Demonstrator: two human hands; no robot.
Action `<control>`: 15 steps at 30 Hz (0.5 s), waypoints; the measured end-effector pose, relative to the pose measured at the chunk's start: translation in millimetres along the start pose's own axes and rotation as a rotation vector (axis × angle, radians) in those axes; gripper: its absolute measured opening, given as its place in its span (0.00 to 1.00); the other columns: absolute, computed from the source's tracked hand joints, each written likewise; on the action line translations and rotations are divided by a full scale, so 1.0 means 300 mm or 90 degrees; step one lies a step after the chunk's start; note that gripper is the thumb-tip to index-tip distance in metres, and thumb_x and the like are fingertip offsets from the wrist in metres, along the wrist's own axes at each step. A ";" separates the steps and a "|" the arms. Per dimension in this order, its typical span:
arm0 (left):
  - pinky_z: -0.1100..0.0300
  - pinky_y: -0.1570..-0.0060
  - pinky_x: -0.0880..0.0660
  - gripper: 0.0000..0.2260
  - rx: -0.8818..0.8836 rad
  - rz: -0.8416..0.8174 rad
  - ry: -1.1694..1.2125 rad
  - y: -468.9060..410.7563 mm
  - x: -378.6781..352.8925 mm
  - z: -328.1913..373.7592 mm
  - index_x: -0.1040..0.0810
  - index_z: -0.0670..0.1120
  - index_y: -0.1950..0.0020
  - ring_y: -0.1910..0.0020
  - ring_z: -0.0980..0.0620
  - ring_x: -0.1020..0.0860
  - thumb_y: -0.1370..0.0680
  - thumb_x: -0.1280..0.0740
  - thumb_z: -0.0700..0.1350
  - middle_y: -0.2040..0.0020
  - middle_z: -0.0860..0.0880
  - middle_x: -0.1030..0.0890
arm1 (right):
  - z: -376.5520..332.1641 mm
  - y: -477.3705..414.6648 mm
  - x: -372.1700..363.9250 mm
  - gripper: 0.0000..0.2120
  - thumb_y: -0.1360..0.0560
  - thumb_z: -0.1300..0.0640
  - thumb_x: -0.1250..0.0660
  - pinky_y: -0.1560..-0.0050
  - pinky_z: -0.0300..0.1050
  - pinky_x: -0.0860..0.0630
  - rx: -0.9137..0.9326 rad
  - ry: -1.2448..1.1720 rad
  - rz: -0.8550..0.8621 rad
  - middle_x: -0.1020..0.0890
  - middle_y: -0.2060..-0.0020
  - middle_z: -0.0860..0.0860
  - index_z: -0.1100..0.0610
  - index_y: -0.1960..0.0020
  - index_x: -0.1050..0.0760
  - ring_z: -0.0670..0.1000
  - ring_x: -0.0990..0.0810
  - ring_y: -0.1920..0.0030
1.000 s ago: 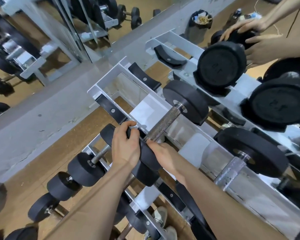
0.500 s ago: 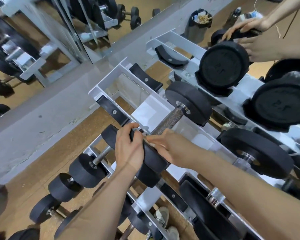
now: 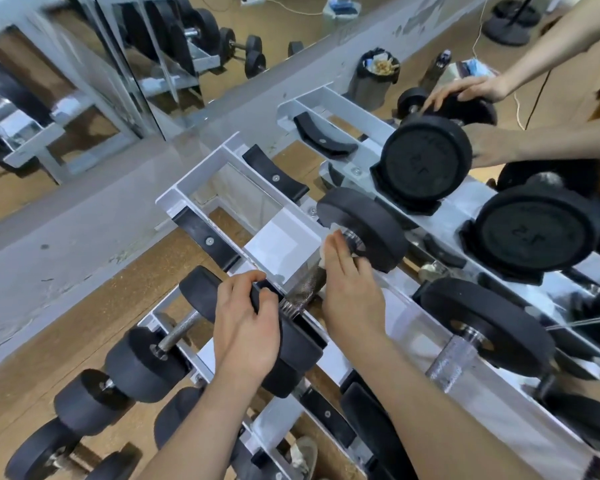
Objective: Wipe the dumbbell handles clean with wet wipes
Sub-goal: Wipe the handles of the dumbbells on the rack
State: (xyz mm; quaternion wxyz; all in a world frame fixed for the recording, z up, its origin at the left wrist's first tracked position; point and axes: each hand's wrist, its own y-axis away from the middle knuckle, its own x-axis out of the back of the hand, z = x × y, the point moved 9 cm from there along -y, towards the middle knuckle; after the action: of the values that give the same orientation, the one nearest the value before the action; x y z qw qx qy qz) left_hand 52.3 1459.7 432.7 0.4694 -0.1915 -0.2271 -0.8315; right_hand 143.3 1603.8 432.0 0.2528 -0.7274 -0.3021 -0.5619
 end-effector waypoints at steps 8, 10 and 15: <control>0.64 0.45 0.40 0.12 -0.025 0.000 -0.054 0.021 0.001 0.018 0.27 0.52 0.38 0.43 0.60 0.35 0.20 0.44 0.48 0.38 0.56 0.32 | 0.027 -0.018 0.080 0.28 0.23 0.65 0.43 0.45 0.49 0.26 0.038 -0.011 0.014 0.38 0.25 0.44 0.52 0.24 0.41 0.57 0.27 0.40; 0.63 0.45 0.40 0.12 -0.031 0.002 -0.056 0.024 0.002 0.022 0.27 0.53 0.38 0.42 0.60 0.35 0.20 0.44 0.49 0.40 0.57 0.33 | 0.071 0.026 0.120 0.19 0.21 0.63 0.42 0.50 0.35 0.27 -0.080 -0.200 0.106 0.23 0.36 0.47 0.52 0.33 0.28 0.51 0.23 0.50; 0.64 0.43 0.41 0.12 -0.057 0.027 -0.072 0.008 0.009 0.022 0.26 0.51 0.39 0.39 0.57 0.34 0.18 0.45 0.49 0.42 0.57 0.32 | 0.148 0.053 0.001 0.10 0.19 0.60 0.42 0.55 0.49 0.23 -0.640 -0.872 0.093 0.19 0.54 0.61 0.62 0.47 0.23 0.57 0.20 0.57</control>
State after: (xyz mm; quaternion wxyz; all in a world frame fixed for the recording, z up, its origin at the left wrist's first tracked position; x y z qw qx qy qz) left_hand 53.8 1460.5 440.1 0.4647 -0.2633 -0.2118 -0.8185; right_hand 184.5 1624.2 421.2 -0.3029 -0.9502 -0.0552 -0.0475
